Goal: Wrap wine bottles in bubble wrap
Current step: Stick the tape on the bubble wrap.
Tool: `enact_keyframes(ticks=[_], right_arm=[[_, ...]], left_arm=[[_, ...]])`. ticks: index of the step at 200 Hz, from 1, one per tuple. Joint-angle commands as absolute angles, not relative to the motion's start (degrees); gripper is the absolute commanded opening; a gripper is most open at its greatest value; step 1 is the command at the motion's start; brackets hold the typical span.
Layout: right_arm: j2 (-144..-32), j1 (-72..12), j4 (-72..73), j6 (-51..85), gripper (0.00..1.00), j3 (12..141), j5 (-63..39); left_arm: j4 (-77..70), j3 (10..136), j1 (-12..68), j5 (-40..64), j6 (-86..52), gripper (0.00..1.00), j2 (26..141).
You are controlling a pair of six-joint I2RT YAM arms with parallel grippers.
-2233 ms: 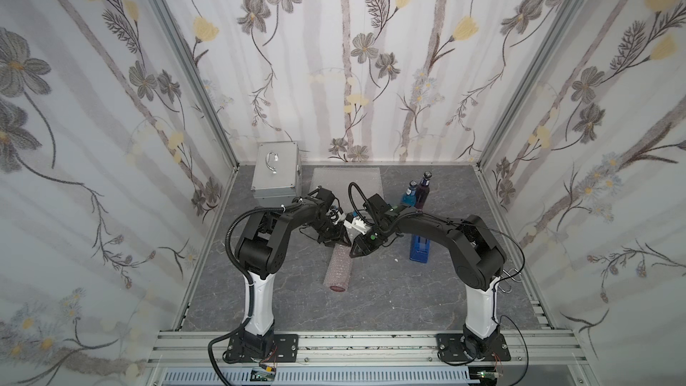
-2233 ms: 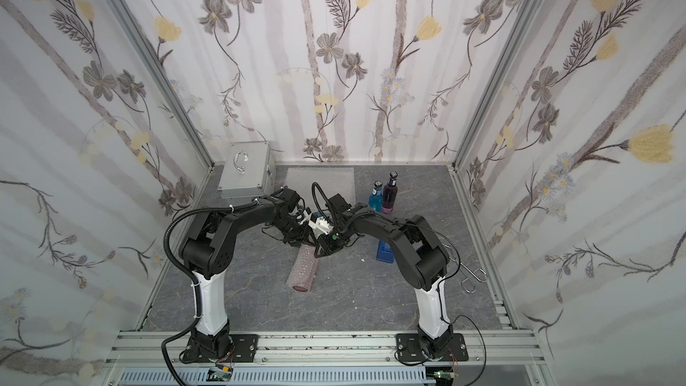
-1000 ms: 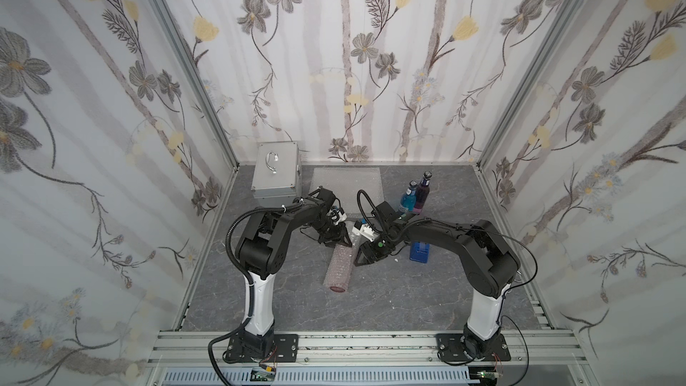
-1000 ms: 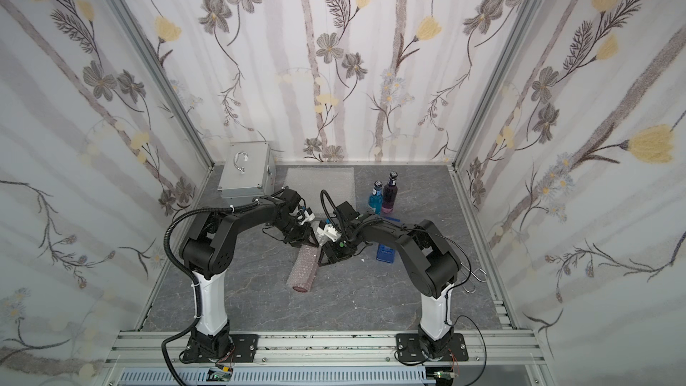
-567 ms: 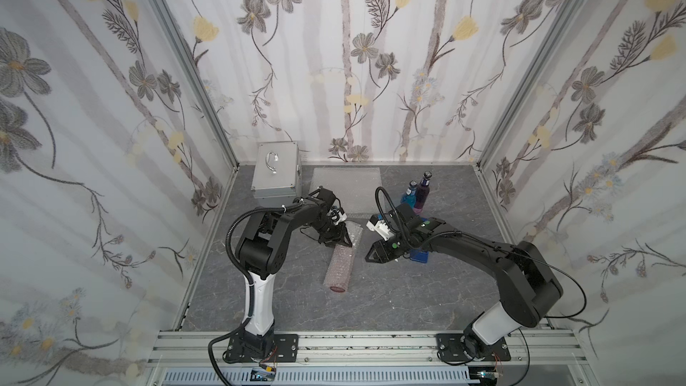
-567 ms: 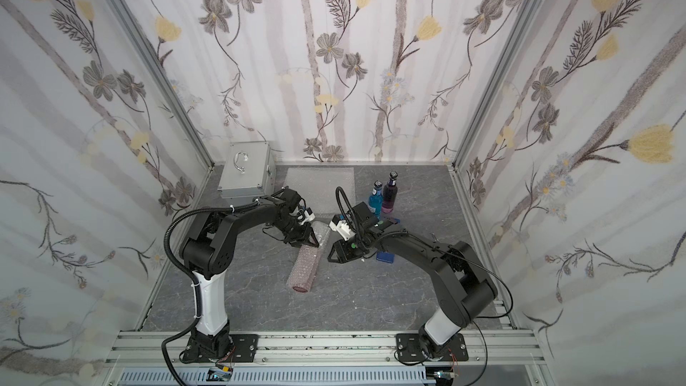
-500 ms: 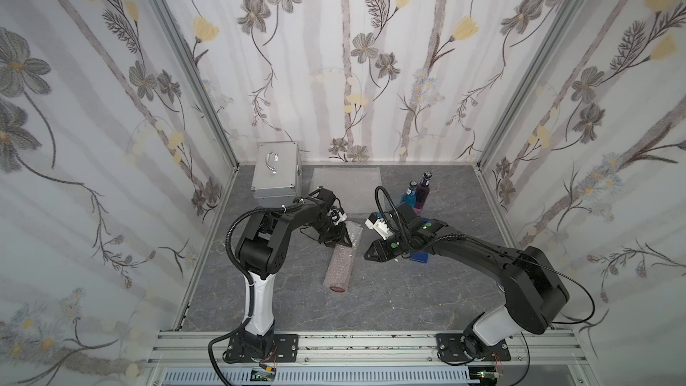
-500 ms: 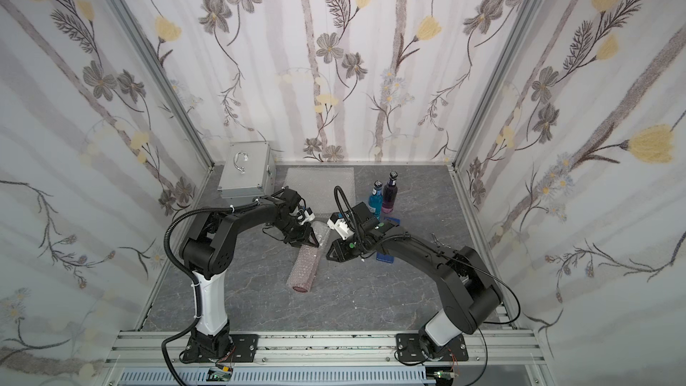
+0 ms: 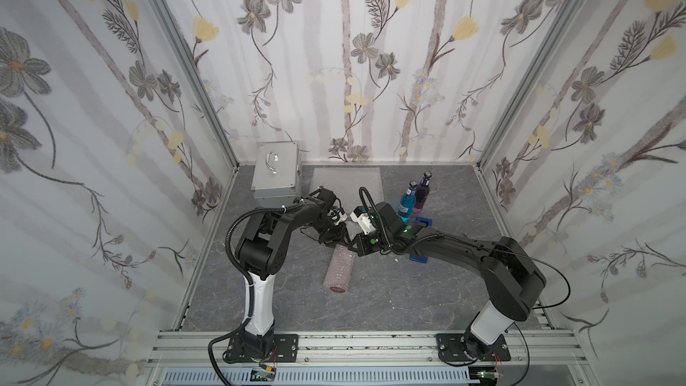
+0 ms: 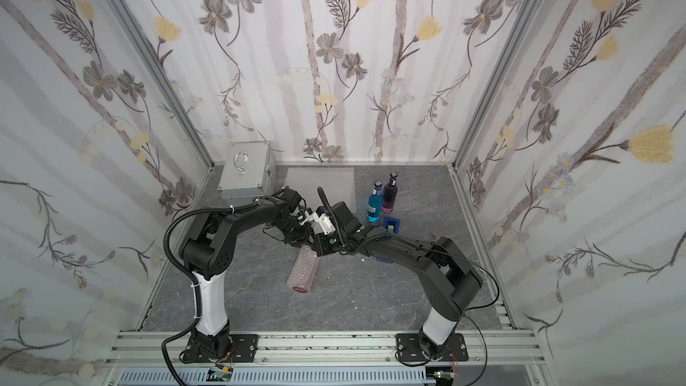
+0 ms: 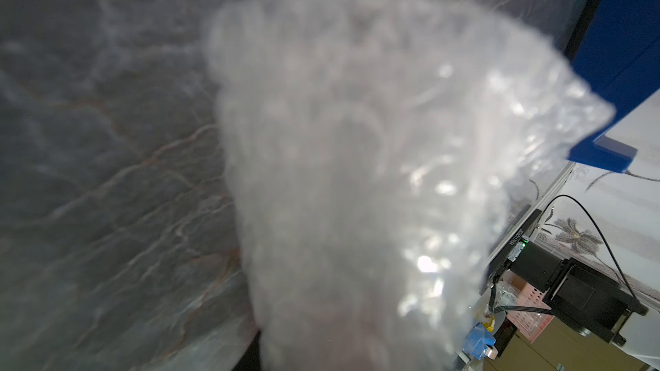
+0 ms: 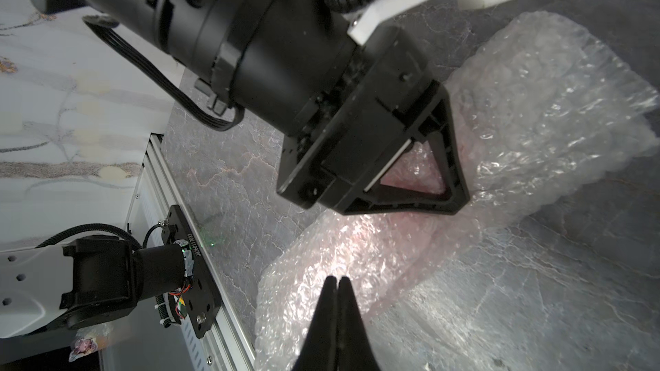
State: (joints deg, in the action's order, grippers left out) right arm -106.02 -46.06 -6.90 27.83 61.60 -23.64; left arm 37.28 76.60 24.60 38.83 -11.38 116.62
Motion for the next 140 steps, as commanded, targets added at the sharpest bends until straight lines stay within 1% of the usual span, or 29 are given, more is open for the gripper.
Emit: enact_keyframes(ticks=[1,79,140], right_arm=[[-106.48,-46.23,-4.29,28.68,0.0,61.36,-23.14],[-104.73,-47.11,-5.18,27.52,0.0,57.25,-26.71],[-108.93,-46.72,-3.97,28.87,0.0,61.24,-22.39]], left_arm=[[38.06,76.55,24.65,39.15,-11.5,0.26,116.1],[38.14,76.82,24.73,39.24,-11.61,0.26,116.72],[38.24,76.9,24.88,39.28,-11.53,0.26,116.63]])
